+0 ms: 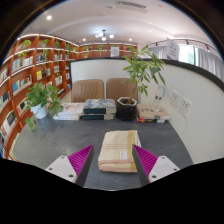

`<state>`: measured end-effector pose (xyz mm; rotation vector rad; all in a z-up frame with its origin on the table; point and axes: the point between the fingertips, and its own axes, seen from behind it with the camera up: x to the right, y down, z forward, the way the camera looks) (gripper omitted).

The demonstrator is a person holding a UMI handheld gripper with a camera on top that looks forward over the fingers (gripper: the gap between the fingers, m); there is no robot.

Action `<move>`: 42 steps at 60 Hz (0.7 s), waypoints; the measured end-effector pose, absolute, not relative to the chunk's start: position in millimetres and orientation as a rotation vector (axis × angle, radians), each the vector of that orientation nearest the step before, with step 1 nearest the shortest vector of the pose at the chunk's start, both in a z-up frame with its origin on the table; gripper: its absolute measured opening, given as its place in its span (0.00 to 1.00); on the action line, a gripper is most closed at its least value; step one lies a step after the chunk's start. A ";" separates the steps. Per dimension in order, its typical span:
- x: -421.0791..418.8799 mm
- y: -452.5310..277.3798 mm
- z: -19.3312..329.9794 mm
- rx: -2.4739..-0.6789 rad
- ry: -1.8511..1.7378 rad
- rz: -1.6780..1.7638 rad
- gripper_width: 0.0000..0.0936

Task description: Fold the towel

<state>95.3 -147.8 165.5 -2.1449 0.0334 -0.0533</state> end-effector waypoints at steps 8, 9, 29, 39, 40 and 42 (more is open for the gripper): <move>37.7 -175.6 208.5 -2.092 0.016 0.025 0.82; 30.9 -180.2 211.6 -2.086 0.013 0.034 0.82; -48.4 -254.9 251.2 -2.032 -0.020 0.059 0.83; -62.6 -281.4 250.0 -2.042 -0.047 0.036 0.83; -63.6 -283.6 249.7 -2.042 -0.049 0.035 0.83; -65.2 -285.3 249.0 -2.046 -0.053 0.032 0.82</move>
